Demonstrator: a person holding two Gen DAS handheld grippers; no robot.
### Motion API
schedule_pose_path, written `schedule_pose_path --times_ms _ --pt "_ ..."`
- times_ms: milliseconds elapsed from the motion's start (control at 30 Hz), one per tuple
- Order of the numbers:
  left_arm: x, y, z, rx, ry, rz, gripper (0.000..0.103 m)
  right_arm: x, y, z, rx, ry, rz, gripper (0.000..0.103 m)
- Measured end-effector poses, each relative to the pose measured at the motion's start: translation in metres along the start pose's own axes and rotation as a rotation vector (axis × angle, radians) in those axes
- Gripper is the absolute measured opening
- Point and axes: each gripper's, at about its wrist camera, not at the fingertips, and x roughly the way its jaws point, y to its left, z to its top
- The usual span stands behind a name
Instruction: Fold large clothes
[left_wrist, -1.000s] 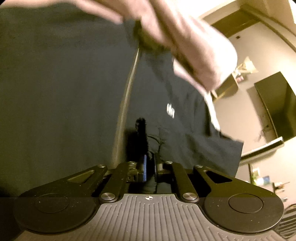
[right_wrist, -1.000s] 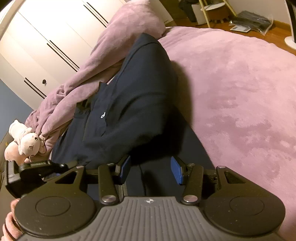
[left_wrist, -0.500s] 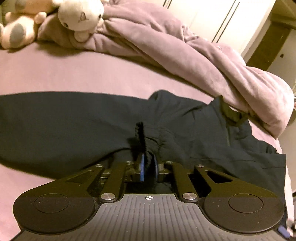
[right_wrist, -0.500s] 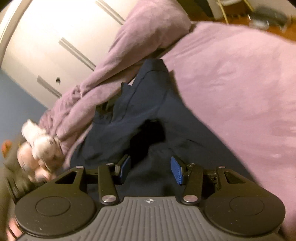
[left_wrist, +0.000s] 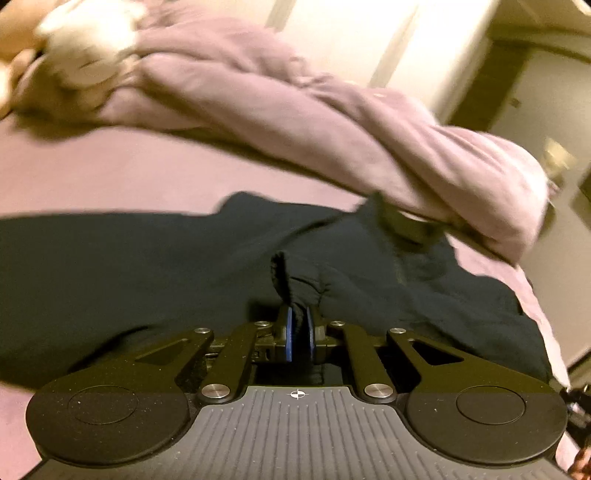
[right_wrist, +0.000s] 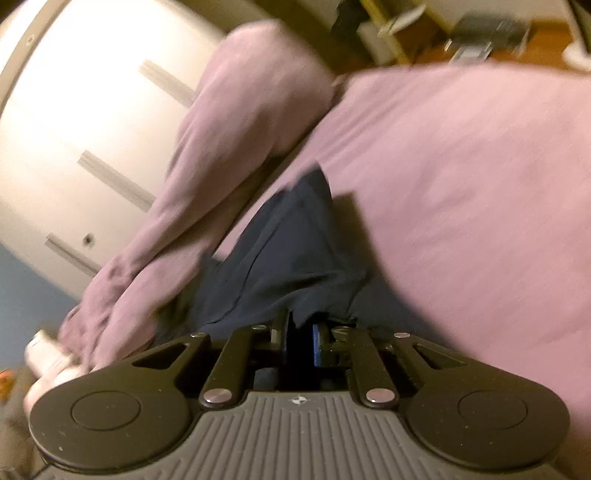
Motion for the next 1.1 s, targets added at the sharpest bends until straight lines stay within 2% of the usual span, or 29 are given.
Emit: schedule_pose_path --times_ms 67,167,233,333,367,400,467,533,600,633,667,700,733,800,867,933,967,1033,1100 --pt "0.013 -0.02 -0.004 0.091 -0.014 0.048 0.01 -0.002 -0.011 0.002 -0.005 -0.033 -0.034 0.01" --pt "0.031 -0.026 -0.009 0.125 0.027 0.13 0.014 0.005 -0.015 -0.001 -0.055 0.013 -0.064 0.009" --pt "0.029 -0.019 -0.013 0.126 0.031 0.155 0.02 -0.005 -0.013 0.004 -0.074 0.033 -0.049 0.014" --pt "0.011 -0.008 -0.014 0.143 0.012 0.202 0.033 -0.036 -0.011 0.012 -0.108 0.023 -0.027 0.029" --pt "0.005 -0.004 -0.013 0.149 0.007 0.213 0.037 -0.046 -0.01 0.012 -0.122 0.0 -0.03 0.039" --pt "-0.002 0.0 -0.012 0.15 0.0 0.222 0.04 -0.059 -0.011 0.012 -0.138 -0.043 -0.035 0.041" --pt "-0.015 0.004 -0.007 0.121 -0.018 0.208 0.042 -0.07 -0.009 0.015 -0.162 -0.1 -0.061 0.043" --pt "-0.022 -0.001 -0.002 0.081 -0.032 0.168 0.049 -0.068 0.004 0.015 -0.193 -0.124 -0.033 0.043" --pt "-0.02 -0.015 0.001 0.068 -0.058 0.115 0.063 -0.045 0.031 0.01 -0.266 -0.089 -0.007 0.043" --pt "-0.017 -0.023 0.001 0.077 -0.072 0.098 0.066 -0.032 0.045 0.005 -0.311 -0.064 0.017 0.042" --pt "-0.012 -0.032 0.0 0.096 -0.087 0.082 0.071 -0.014 0.061 0.0 -0.363 -0.043 0.033 0.038" --pt "-0.003 -0.041 -0.001 0.118 -0.1 0.079 0.073 0.006 0.079 -0.009 -0.439 -0.035 0.04 0.031" --pt "0.007 -0.048 -0.003 0.137 -0.101 0.088 0.073 0.024 0.093 -0.016 -0.511 -0.033 0.031 0.029" --pt "0.032 -0.056 -0.01 0.159 -0.076 0.119 0.07 0.06 0.114 -0.027 -0.593 -0.01 0.021 0.028" --pt "0.053 -0.054 -0.018 0.139 -0.039 0.159 0.068 0.089 0.123 -0.038 -0.662 0.025 0.001 0.028" --pt "0.07 -0.047 -0.027 0.128 0.007 0.175 0.071 0.108 0.12 -0.047 -0.739 0.068 -0.033 0.023" --pt "0.073 -0.045 -0.033 0.164 -0.006 0.18 0.074 0.114 0.114 -0.049 -0.78 0.078 -0.055 0.013" --pt "0.073 -0.043 -0.041 0.244 -0.025 0.197 0.083 0.109 0.098 -0.04 -0.831 0.051 -0.038 0.01" --pt "0.073 -0.031 -0.041 0.205 -0.007 0.164 0.086 0.102 0.081 -0.024 -0.835 0.016 -0.056 0.002"
